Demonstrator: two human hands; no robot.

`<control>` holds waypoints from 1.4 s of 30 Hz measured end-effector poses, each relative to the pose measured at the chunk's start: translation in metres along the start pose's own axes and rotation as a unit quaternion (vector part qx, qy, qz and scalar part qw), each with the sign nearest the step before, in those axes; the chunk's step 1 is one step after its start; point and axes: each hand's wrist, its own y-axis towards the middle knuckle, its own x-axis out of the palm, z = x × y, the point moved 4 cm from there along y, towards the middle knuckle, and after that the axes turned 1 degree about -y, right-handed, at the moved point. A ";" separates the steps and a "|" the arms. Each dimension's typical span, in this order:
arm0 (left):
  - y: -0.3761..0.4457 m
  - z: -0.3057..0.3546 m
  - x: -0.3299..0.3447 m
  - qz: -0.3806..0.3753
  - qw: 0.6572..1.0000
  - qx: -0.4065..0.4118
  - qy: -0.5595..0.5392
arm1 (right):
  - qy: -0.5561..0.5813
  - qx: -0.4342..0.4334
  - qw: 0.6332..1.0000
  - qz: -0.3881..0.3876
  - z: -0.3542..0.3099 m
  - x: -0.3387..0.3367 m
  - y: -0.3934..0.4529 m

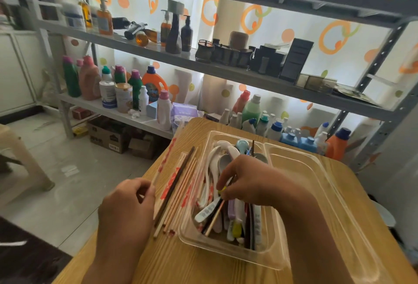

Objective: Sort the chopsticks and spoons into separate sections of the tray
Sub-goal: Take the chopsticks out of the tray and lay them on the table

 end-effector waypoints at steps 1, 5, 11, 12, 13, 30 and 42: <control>0.000 -0.002 0.001 -0.008 1.000 -0.008 0.022 | -0.005 -0.004 1.000 -0.022 -0.001 0.003 -0.001; 0.000 -0.008 0.006 -0.048 0.996 -0.020 0.075 | -0.035 -0.017 0.997 -0.072 -0.005 0.010 -0.004; 0.002 -0.015 0.010 -0.077 0.990 -0.029 0.118 | -0.079 -0.003 0.994 -0.080 -0.005 0.021 -0.001; 0.002 -0.016 0.011 -0.080 0.989 -0.030 0.118 | -0.080 -0.002 0.994 -0.076 -0.005 0.021 0.000; 0.002 -0.016 0.012 -0.082 0.989 -0.030 0.120 | -0.080 -0.001 0.994 -0.073 -0.005 0.021 0.001; -0.012 0.020 0.019 -0.224 0.960 0.101 -0.135 | -0.084 -0.002 0.994 -0.064 -0.005 0.021 0.002; -0.015 0.020 0.023 -0.237 0.956 0.100 -0.142 | 0.017 -0.077 0.993 -0.088 -0.012 0.006 -0.005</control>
